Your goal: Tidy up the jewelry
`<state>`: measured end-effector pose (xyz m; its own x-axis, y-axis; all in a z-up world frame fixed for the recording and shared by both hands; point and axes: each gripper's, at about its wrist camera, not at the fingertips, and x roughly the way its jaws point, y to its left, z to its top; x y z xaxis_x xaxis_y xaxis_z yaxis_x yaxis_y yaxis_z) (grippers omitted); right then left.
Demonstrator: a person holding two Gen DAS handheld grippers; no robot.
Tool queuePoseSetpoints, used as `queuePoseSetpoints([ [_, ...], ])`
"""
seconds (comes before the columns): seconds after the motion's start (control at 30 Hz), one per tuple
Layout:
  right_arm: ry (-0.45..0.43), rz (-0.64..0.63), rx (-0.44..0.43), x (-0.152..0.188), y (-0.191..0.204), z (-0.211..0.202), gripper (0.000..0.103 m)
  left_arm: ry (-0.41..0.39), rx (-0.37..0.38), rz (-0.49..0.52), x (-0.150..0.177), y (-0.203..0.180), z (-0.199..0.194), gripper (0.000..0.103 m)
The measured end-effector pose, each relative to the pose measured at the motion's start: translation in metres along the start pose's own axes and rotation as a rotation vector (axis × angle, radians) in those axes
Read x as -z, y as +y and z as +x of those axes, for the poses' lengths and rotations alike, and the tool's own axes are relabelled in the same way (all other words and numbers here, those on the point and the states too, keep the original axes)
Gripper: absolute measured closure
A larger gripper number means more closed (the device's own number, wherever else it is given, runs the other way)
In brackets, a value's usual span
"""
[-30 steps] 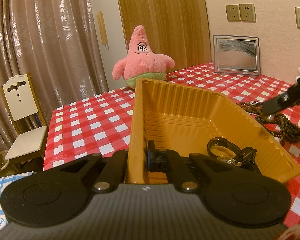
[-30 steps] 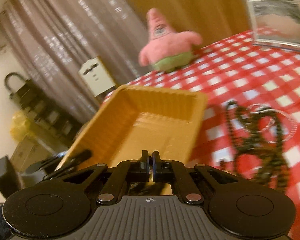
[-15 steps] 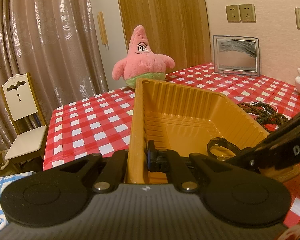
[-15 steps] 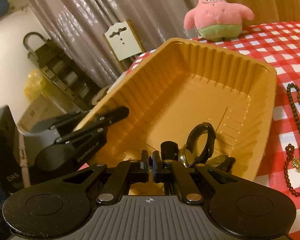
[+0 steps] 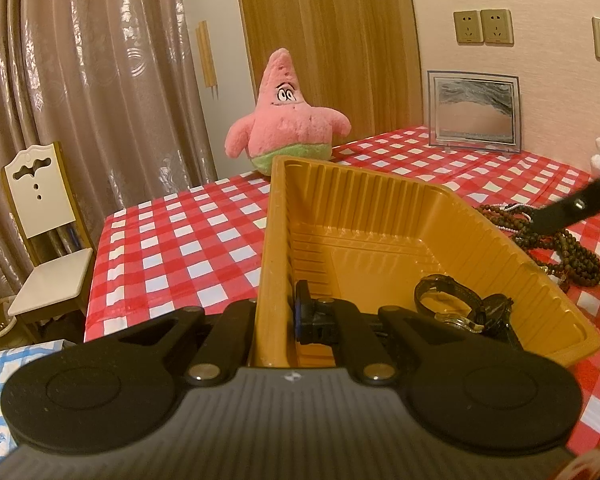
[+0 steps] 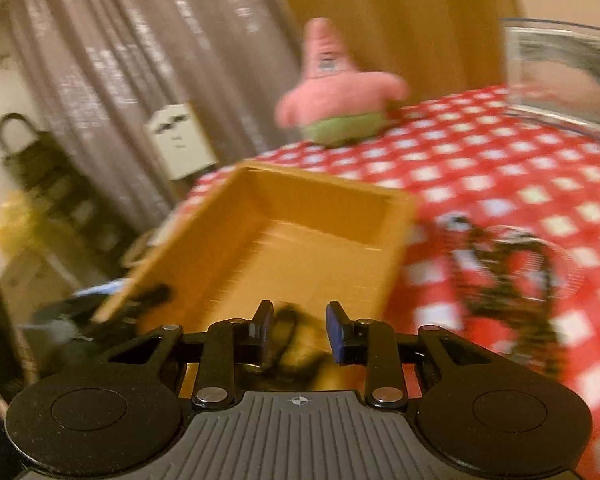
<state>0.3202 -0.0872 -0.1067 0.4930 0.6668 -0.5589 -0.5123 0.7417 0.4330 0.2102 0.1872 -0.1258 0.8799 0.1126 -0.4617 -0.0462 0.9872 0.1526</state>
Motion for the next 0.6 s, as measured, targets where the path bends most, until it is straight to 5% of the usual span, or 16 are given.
queuePoseSetpoints([
  [0.23,0.079,0.017,0.150,0.027,-0.033,-0.013,0.074,0.002,-0.001,0.000,-0.001,-0.001,-0.001,0.099],
  [0.6,0.112,-0.098,0.222,0.038,-0.041,-0.003,0.074,0.002,-0.002,0.003,-0.001,-0.002,-0.001,0.099],
])
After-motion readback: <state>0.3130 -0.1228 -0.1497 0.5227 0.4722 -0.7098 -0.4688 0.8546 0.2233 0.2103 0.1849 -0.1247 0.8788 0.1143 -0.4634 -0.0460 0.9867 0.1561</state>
